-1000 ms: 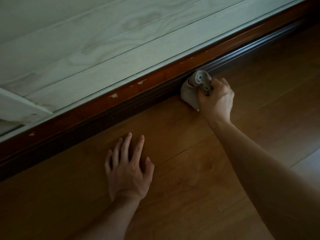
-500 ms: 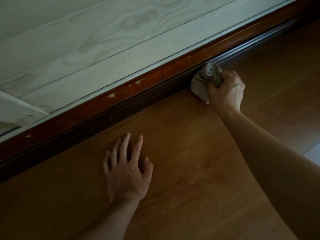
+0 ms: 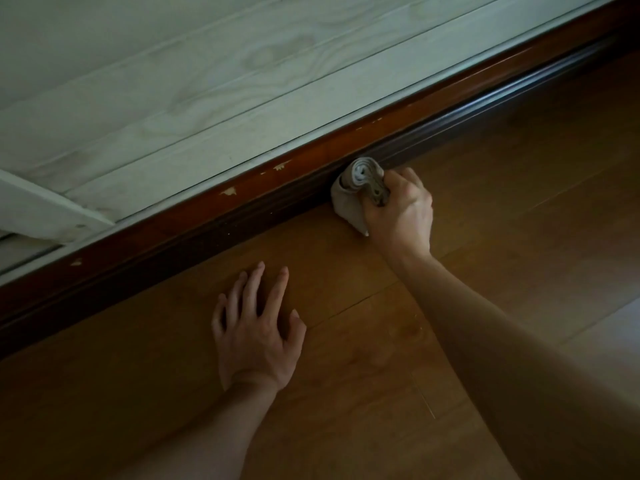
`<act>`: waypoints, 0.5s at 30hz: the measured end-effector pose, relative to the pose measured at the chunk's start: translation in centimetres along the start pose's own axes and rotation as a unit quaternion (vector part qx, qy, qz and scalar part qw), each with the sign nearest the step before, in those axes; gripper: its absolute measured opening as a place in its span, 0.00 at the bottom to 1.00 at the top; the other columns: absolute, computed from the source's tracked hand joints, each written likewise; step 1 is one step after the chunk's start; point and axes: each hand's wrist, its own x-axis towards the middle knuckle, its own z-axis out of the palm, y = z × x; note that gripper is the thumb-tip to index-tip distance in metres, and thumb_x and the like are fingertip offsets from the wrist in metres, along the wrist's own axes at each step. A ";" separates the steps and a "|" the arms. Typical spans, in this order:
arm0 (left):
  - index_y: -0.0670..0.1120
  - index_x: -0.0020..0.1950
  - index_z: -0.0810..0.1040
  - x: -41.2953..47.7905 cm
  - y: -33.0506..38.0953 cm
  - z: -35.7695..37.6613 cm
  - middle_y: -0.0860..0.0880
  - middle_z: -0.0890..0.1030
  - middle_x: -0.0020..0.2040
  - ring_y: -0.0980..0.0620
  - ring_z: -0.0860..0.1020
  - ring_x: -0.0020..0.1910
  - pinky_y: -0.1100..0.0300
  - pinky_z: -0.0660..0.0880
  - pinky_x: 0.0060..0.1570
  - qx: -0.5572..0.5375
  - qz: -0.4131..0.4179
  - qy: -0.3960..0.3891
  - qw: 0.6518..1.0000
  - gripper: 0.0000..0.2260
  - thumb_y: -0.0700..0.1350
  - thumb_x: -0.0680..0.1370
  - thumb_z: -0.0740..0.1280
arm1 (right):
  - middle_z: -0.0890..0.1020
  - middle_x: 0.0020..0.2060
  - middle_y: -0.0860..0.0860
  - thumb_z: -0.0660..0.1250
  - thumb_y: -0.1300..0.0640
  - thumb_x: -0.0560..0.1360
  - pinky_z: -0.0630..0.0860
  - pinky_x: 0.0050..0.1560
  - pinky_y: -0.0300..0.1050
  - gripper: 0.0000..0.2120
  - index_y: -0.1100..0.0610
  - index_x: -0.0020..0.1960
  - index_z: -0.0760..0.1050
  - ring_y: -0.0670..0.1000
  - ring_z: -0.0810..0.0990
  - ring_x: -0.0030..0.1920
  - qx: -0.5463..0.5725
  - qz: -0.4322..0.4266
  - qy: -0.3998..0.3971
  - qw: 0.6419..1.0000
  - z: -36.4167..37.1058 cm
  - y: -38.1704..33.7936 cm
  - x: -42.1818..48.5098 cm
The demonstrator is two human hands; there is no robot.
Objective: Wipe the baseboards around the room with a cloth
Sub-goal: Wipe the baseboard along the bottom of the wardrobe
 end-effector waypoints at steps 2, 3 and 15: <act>0.62 0.78 0.62 0.0 0.0 -0.1 0.52 0.61 0.80 0.47 0.59 0.77 0.41 0.57 0.73 0.003 -0.004 -0.006 1.000 0.27 0.61 0.77 0.54 | 0.76 0.44 0.52 0.67 0.51 0.74 0.74 0.36 0.48 0.12 0.61 0.45 0.78 0.52 0.75 0.39 0.006 -0.016 -0.018 1.000 0.5 -0.6 -0.5; 0.62 0.78 0.62 0.0 -0.1 -0.1 0.52 0.61 0.80 0.47 0.59 0.77 0.41 0.57 0.73 0.004 -0.005 -0.007 1.000 0.27 0.61 0.77 0.54 | 0.76 0.44 0.52 0.66 0.49 0.73 0.73 0.36 0.47 0.14 0.61 0.44 0.78 0.53 0.75 0.39 0.007 -0.023 -0.025 0.999 0.6 -0.7 -0.5; 0.64 0.80 0.55 0.1 -0.2 -0.1 0.52 0.58 0.81 0.47 0.56 0.79 0.41 0.56 0.72 0.033 -0.007 -0.023 0.999 0.28 0.60 0.78 0.54 | 0.78 0.48 0.59 0.67 0.56 0.76 0.77 0.45 0.58 0.10 0.64 0.48 0.78 0.59 0.77 0.46 -0.010 -0.006 -0.020 1.000 -4.3 4.6 4.7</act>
